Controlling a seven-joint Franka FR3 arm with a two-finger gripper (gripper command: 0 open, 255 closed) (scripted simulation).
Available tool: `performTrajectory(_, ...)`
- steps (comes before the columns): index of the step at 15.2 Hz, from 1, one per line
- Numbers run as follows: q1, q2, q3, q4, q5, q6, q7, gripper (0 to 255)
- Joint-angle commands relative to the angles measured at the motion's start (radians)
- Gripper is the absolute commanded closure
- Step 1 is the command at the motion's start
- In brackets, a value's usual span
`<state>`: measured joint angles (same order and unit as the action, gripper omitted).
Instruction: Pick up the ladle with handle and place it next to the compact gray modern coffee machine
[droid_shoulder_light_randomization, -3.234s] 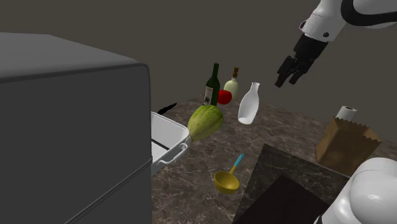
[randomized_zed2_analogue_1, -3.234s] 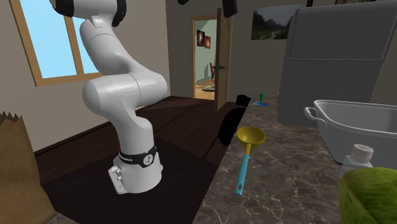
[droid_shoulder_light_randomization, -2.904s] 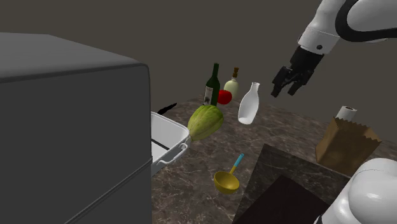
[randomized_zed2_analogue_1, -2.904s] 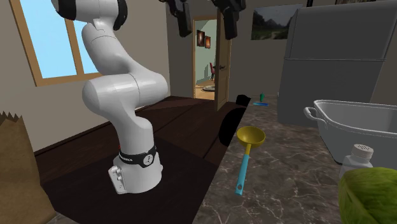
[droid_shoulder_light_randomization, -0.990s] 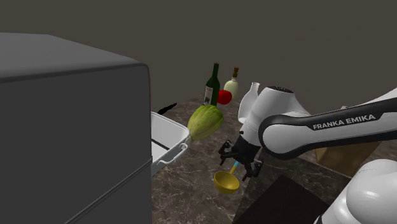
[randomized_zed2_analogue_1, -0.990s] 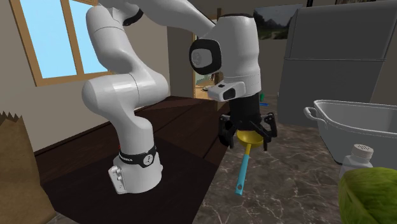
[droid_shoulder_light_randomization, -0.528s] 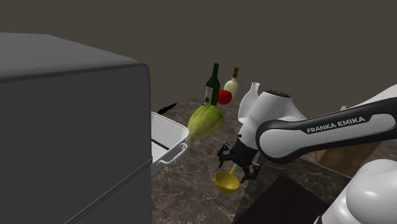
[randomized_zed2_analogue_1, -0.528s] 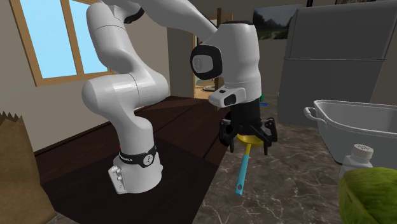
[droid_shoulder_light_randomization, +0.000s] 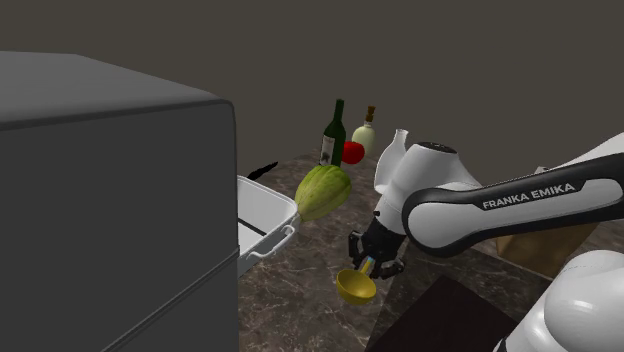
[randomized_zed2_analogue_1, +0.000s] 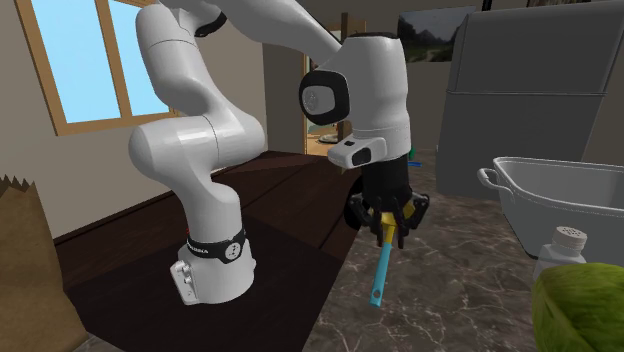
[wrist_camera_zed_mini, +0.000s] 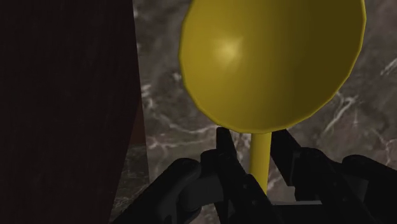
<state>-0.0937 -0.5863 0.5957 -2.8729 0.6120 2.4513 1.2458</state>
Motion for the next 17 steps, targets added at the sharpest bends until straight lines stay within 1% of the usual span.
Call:
performTrajectory(1,-0.001,0.004,0.001,0.0,0.001,0.005,-0.001,255)
performTrajectory(5,0.0,0.002,0.001,0.0,0.001,0.004,0.0,255)
performTrajectory(17,-0.011,-0.144,-0.067,0.083,-0.07,-0.222,0.034,255)
